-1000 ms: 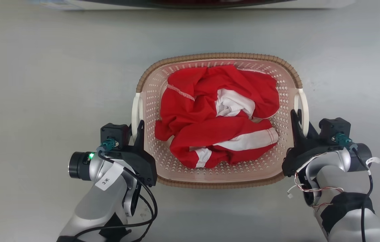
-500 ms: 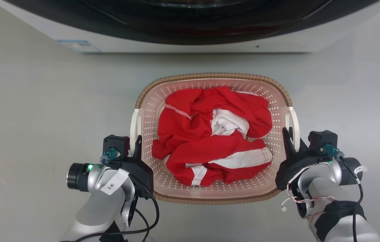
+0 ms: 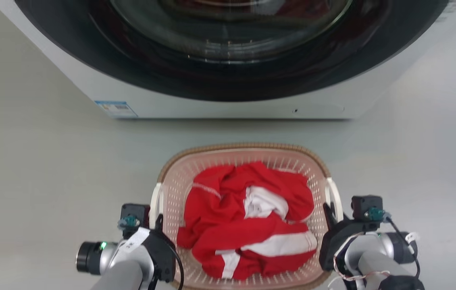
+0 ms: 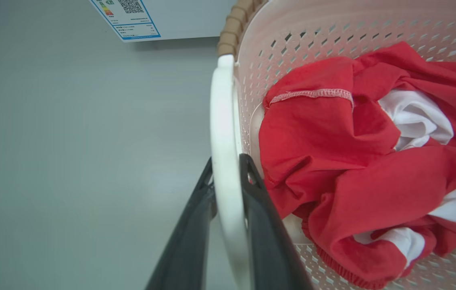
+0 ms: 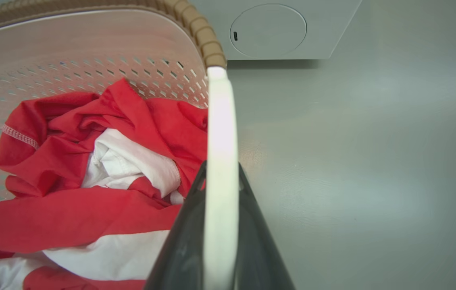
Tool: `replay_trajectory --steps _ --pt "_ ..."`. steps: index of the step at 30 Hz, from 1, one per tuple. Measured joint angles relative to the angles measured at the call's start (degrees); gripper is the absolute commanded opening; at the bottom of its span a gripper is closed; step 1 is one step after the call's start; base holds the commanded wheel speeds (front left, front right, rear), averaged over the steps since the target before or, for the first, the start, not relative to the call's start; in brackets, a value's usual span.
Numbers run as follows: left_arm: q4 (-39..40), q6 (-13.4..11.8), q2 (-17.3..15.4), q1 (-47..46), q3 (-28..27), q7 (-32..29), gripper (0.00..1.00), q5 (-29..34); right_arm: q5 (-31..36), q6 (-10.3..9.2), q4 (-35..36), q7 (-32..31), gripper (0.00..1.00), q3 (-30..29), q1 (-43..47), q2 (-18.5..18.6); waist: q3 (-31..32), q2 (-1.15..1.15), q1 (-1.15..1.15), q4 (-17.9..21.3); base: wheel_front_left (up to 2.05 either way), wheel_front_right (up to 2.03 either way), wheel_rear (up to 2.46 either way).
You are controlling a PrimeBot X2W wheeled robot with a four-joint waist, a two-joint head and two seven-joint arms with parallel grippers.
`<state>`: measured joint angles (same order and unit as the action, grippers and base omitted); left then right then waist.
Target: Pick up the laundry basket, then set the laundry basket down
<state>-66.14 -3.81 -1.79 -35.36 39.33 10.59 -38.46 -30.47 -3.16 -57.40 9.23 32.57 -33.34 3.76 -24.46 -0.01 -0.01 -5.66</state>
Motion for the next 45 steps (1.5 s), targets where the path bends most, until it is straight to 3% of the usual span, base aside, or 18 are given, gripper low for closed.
replay_trajectory --steps 28,45 --pt "-4.8 3.3 -0.6 17.0 2.8 -5.8 0.00 -3.7 -17.2 -3.63 2.9 -10.3 0.00 16.1 15.9 0.0 23.4 0.00 0.00 2.8 0.00 0.00 0.00" --pt "-4.8 3.3 -0.8 17.1 3.4 -6.0 0.00 -4.2 -21.6 -4.42 2.6 -10.7 0.00 19.7 16.0 0.1 26.6 0.01 0.01 3.3 0.00 0.00 0.00"
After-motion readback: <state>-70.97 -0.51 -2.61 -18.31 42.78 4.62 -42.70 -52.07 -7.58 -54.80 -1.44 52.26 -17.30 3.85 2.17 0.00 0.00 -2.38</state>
